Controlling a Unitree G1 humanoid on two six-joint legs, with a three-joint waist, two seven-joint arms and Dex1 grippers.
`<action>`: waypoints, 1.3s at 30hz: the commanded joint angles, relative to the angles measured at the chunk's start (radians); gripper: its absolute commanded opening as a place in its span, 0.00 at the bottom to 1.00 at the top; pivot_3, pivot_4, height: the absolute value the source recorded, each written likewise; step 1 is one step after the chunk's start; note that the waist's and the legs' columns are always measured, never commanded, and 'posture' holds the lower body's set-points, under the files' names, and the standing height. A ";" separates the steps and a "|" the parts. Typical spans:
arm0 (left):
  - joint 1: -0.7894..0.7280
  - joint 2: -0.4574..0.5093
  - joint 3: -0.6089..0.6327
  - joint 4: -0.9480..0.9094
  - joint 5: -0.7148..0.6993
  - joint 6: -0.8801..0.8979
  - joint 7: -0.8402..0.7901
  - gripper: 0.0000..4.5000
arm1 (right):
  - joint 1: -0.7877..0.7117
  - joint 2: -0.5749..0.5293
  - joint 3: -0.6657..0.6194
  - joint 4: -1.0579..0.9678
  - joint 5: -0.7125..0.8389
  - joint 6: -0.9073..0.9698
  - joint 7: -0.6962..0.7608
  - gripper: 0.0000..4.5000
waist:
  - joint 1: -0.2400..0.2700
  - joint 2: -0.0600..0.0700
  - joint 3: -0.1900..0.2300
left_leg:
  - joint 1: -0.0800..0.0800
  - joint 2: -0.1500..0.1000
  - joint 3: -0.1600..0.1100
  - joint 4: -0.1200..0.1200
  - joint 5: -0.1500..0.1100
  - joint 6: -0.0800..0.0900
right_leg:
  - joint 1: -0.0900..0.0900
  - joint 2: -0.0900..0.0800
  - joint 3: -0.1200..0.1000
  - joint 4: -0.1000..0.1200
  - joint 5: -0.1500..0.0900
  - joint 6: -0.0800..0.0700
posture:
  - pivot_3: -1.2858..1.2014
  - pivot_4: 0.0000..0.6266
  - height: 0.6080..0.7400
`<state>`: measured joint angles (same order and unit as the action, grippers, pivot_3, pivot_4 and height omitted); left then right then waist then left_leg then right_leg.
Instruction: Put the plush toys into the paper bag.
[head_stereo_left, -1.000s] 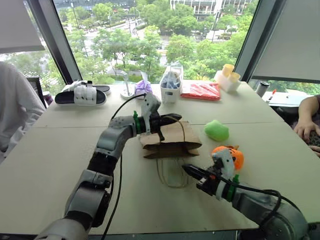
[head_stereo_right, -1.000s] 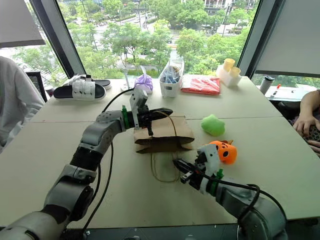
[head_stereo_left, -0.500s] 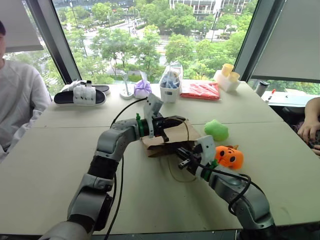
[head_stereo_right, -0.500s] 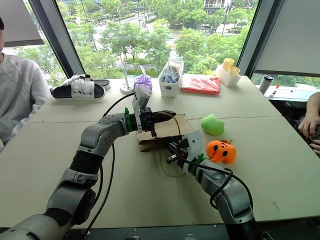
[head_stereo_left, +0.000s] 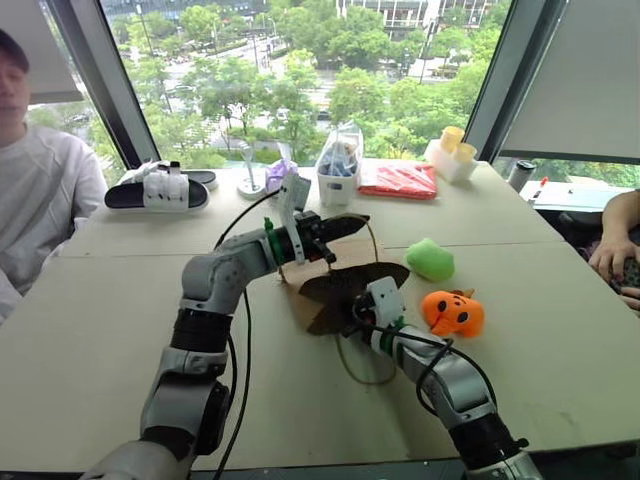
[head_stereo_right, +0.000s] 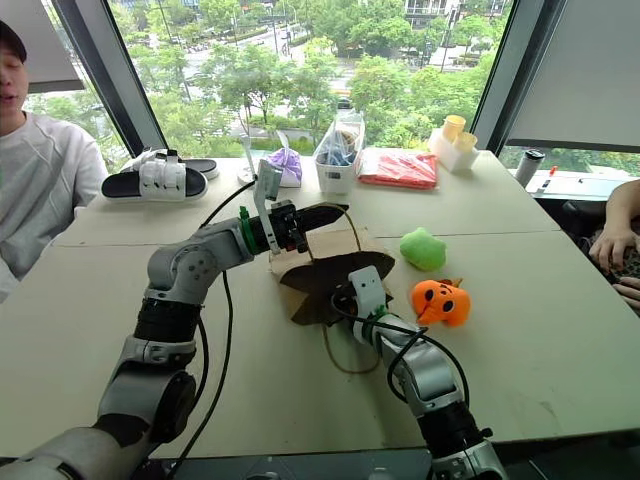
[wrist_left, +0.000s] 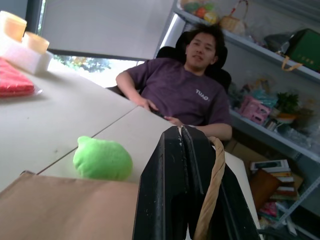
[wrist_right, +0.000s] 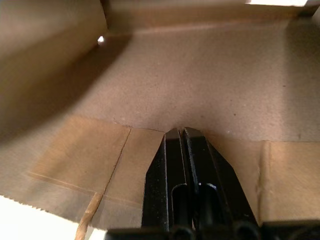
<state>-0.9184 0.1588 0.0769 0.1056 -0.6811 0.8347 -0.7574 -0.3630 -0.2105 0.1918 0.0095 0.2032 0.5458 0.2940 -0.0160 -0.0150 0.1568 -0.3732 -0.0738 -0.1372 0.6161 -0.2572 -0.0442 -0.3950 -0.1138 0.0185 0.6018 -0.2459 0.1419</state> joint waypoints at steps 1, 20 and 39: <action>-0.026 -0.017 0.028 -0.089 -0.074 0.041 0.031 0.01 | 0.002 0.018 0.014 0.017 -0.027 -0.006 0.004 0.00 | 0.000 0.000 0.000 | 0.000 0.000 0.000 0.000 0.000 0.000 | 0.000 0.000 0.000 0.000 0.000 0.000 | 0.52 0.24 1.00; -0.006 -0.024 0.036 -0.122 -0.188 0.086 0.099 0.01 | 0.027 0.058 -0.002 -0.006 -0.043 -0.007 0.025 0.00 | -0.002 0.000 -0.001 | 0.001 0.000 0.002 0.000 0.000 0.000 | 0.000 0.001 0.000 0.002 0.000 0.000 | 0.52 0.24 1.00; 0.006 -0.024 -0.026 0.045 -0.004 -0.083 0.083 0.01 | 0.247 -0.051 -0.172 -0.673 0.237 0.179 0.118 0.00 | 0.005 0.000 -0.001 | 0.000 0.000 0.001 0.000 -0.002 0.003 | 0.000 0.001 0.000 0.001 0.000 0.000 | 0.52 0.24 1.00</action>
<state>-0.8985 0.1331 0.0432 0.1614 -0.6839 0.7718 -0.6616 -0.1289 -0.2515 0.0730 -0.5514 0.3671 0.6832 0.4101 -0.0114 -0.0150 0.1562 -0.3732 -0.0738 -0.1363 0.6162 -0.2589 -0.0413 -0.3950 -0.1132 0.0189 0.6028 -0.2459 0.1416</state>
